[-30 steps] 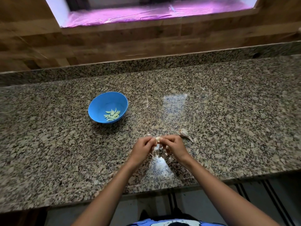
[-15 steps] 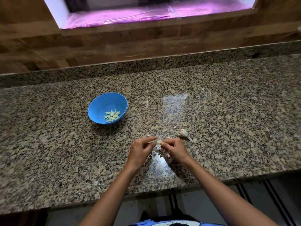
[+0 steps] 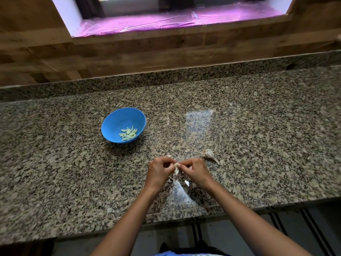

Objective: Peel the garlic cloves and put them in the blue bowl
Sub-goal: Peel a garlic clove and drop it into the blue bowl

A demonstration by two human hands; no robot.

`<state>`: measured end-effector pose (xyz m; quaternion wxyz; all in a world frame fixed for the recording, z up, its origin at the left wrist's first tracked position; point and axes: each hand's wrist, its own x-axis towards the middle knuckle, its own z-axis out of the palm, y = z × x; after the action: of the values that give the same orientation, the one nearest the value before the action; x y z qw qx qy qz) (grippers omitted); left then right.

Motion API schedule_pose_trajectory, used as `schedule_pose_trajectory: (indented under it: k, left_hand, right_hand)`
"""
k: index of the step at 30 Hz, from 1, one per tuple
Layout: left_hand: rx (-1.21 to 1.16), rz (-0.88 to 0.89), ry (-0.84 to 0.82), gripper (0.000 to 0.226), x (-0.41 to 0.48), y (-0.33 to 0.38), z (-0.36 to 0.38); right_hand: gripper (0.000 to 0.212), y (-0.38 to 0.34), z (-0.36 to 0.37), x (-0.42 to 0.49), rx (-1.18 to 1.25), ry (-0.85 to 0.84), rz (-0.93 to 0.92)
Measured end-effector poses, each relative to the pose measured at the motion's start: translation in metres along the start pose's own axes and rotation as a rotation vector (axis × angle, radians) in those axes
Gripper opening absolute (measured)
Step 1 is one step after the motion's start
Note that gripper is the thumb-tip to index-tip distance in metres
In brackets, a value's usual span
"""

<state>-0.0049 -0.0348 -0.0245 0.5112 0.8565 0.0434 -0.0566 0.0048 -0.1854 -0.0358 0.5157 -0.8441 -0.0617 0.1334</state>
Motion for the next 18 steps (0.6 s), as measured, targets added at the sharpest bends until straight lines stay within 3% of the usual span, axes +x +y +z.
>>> schedule_pose_trajectory:
  k: [5, 10, 18]
  left_hand:
    - [-0.301, -0.207, 0.067, 0.016, 0.008, -0.005, -0.003]
    - [0.012, -0.131, 0.001, 0.026, 0.005, -0.015, -0.006]
    - [-0.058, -0.103, 0.147, 0.021, 0.004, -0.010, -0.007]
  right_hand:
    - [0.012, 0.000, 0.000, 0.001, 0.127, 0.027, 0.014]
    - [0.016, 0.001, -0.004, 0.000, 0.200, 0.026, 0.061]
    - [0.016, 0.002, -0.004, 0.000, 0.159, 0.037, 0.030]
